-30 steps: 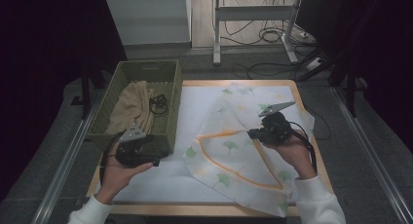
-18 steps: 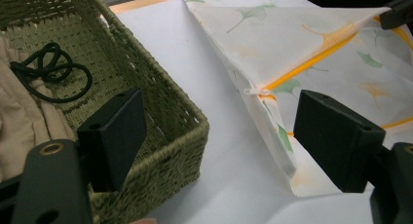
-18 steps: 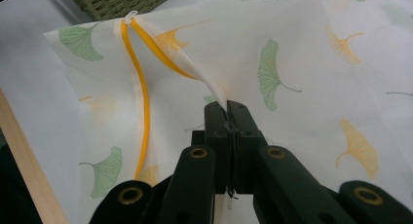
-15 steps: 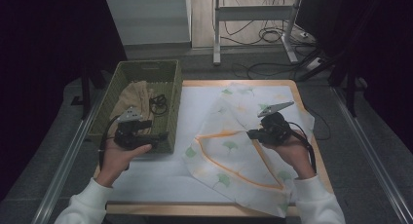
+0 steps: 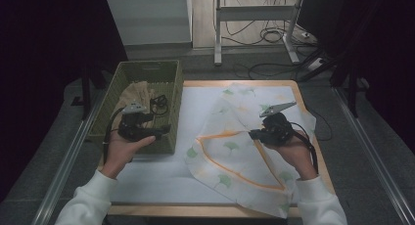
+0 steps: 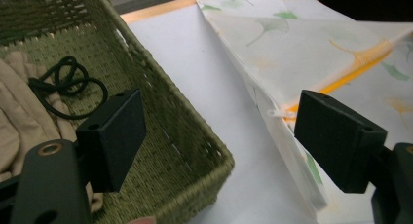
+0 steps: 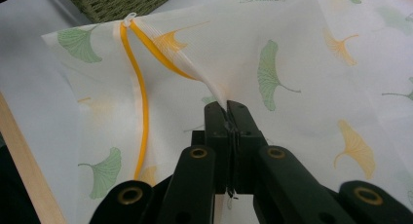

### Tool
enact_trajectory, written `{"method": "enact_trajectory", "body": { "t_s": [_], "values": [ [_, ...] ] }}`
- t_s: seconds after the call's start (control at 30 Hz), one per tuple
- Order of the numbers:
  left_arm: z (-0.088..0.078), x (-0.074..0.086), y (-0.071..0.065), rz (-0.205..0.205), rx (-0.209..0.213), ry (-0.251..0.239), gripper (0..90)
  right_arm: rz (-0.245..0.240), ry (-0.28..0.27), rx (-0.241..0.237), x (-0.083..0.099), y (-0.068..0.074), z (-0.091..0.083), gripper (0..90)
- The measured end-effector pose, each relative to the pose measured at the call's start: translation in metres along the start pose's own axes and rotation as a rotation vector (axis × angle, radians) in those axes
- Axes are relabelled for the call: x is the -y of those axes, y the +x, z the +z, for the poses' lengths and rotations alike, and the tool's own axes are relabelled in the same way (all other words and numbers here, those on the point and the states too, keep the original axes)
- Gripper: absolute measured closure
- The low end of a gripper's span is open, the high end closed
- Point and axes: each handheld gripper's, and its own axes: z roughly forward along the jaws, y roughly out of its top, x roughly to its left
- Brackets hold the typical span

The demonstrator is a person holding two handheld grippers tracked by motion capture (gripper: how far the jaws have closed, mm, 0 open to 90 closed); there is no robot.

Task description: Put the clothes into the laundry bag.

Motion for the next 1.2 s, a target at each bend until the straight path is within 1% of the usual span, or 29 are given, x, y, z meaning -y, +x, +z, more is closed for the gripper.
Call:
{"method": "enact_trajectory", "body": {
  "t_s": [0.13, 0.37, 0.5, 0.63, 0.7, 0.83, 0.97, 1.03, 1.1, 1.2],
  "values": [
    [0.004, -0.005, 0.004, -0.014, -0.007, 0.002, 18.8, 0.000, 0.001, 0.001, 0.000, 0.000, 0.000, 87.1],
    [0.011, -0.012, 0.015, -0.028, -0.038, 0.009, 18.4, 0.006, 0.006, -0.001, 0.001, -0.001, 0.001, 87.1],
    [0.015, -0.018, 0.027, -0.058, -0.047, 0.019, 18.3, 0.005, 0.005, 0.000, 0.001, -0.001, 0.002, 87.1],
    [0.022, -0.020, 0.037, -0.086, -0.057, 0.028, 18.3, 0.002, 0.006, 0.003, 0.000, 0.000, 0.002, 87.1],
    [0.025, -0.020, 0.040, -0.086, -0.067, 0.036, 18.3, 0.002, 0.009, 0.003, 0.000, 0.000, 0.003, 87.1],
    [0.032, -0.022, 0.047, -0.097, -0.087, 0.048, 18.3, 0.004, 0.011, 0.001, 0.001, 0.000, 0.003, 87.1],
    [0.038, -0.025, 0.054, -0.101, -0.090, 0.054, 17.7, 0.000, 0.015, 0.000, 0.001, 0.000, 0.005, 87.1],
    [0.041, -0.028, 0.058, -0.099, -0.103, 0.059, 17.5, -0.002, 0.019, -0.002, 0.001, 0.001, 0.006, 87.1],
    [0.043, -0.029, 0.061, -0.102, -0.105, 0.058, 18.8, -0.004, 0.022, -0.002, 0.000, 0.001, 0.007, 87.1],
    [0.047, -0.031, 0.066, -0.103, -0.127, 0.056, 19.7, -0.003, 0.022, -0.002, 0.001, 0.001, 0.007, 87.1]
  ]
}}
